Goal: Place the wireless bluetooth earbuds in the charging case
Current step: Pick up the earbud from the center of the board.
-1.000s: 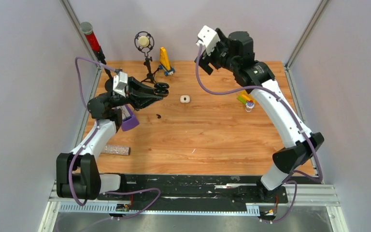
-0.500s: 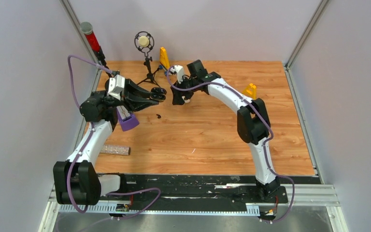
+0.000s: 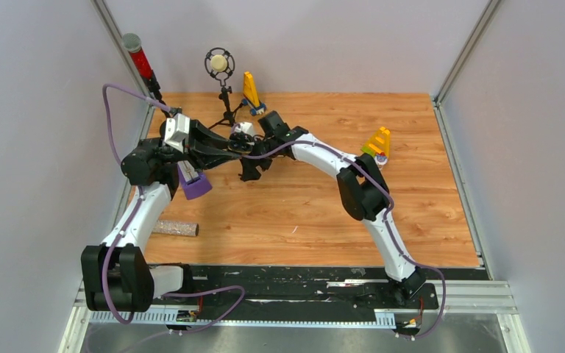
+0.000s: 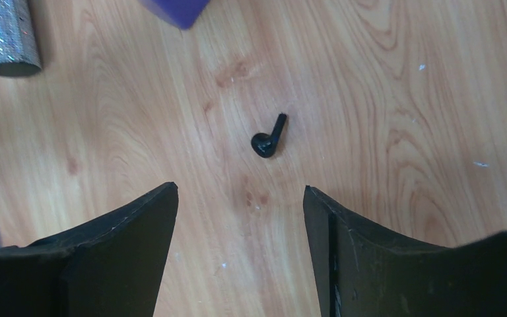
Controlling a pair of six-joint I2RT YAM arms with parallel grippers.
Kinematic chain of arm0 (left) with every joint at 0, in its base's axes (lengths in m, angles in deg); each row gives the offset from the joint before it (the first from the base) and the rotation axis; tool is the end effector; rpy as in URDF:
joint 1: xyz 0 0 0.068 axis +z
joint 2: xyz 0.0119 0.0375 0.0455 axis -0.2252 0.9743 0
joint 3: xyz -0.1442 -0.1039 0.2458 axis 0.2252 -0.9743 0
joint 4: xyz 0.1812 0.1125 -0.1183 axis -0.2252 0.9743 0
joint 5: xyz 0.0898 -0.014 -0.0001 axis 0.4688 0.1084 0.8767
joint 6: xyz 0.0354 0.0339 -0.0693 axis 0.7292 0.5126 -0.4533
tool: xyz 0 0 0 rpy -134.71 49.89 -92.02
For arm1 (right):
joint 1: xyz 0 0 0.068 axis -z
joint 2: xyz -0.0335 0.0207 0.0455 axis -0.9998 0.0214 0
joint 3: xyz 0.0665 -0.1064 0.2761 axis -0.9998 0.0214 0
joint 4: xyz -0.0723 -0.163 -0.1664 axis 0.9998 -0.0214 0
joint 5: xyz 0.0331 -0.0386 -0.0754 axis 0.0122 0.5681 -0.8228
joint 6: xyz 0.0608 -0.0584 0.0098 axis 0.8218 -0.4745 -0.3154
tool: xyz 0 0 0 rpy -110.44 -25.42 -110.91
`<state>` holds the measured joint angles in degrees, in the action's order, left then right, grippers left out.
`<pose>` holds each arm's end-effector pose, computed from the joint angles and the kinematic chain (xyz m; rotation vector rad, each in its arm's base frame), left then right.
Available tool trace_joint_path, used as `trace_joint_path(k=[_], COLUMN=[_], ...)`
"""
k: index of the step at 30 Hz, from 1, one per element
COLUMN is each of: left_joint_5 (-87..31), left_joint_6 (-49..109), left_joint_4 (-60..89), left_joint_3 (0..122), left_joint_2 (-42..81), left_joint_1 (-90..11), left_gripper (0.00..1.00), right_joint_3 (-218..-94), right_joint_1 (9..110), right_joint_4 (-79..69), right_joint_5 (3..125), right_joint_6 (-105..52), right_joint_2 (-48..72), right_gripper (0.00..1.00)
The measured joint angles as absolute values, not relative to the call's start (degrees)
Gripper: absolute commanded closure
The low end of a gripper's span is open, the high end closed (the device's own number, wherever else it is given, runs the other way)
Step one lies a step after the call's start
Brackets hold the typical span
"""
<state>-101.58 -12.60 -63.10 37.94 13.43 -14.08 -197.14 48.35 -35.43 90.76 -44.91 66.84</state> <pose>0.1927 -0.0774 0.4390 1.1194 1.0891 -1.1578 0.3929 0.3902 0.1962 -1.3243 2.0861 0.9571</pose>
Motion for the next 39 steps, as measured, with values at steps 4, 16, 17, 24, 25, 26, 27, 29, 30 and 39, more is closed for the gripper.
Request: trace_joint_path(k=[4, 16, 17, 24, 25, 26, 27, 29, 30, 39], left_joint_5=[-101.6, -101.5, -101.5, -101.4, -101.4, -101.4, -101.4, -101.4, -101.4, -101.3], left_joint_6=[-12.6, -12.6, -12.6, -12.6, -12.6, -12.6, -12.6, -12.6, -12.6, -12.6], left_joint_4=[-63.1, -63.1, -63.1, -63.1, -63.1, -63.1, -63.1, -63.1, -63.1, -63.1], left_joint_3=[37.9, 37.9, 37.9, 37.9, 37.9, 37.9, 37.9, 37.9, 37.9, 37.9], left_joint_2=[13.4, 13.6, 13.6, 13.7, 13.7, 13.7, 13.7, 13.7, 13.7, 13.7], left_joint_1=[-14.1, -14.0, -13.9, -13.7, -13.6, -13.6, -13.6, -13.6, -13.6, -13.6], left_gripper=[1.0, 1.0, 1.0, 1.0, 1.0, 1.0, 1.0, 1.0, 1.0, 1.0], right_joint_3=[-191.1, -180.4, -180.4, -180.5, -180.5, -180.5, -180.6, -181.0, -181.2, -186.1], right_joint_1=[48.0, 47.0, 46.9, 46.4, 46.4, 46.2, 46.1, 46.1, 46.1, 44.5], right_joint_4=[-31.3, -22.7, -22.2, -21.4, -21.4, -21.4, -21.4, -21.4, -21.5, -22.1], right_joint_5=[90.6, 88.0, 87.9, 88.5, 89.0, 89.4, 89.8, 90.7, 90.9, 92.0], right_joint_6=[-52.7, -83.2, -84.6, -92.2, -92.9, -93.5, -93.8, -94.3, -94.4, -93.5], right_joint_2=[66.3, 63.0, 63.0, 63.2, 63.3, 63.4, 63.5, 63.9, 64.0, 67.4], right_gripper=[0.26, 0.27, 0.28, 0.38, 0.38, 0.38, 0.38, 0.38, 0.38, 0.48])
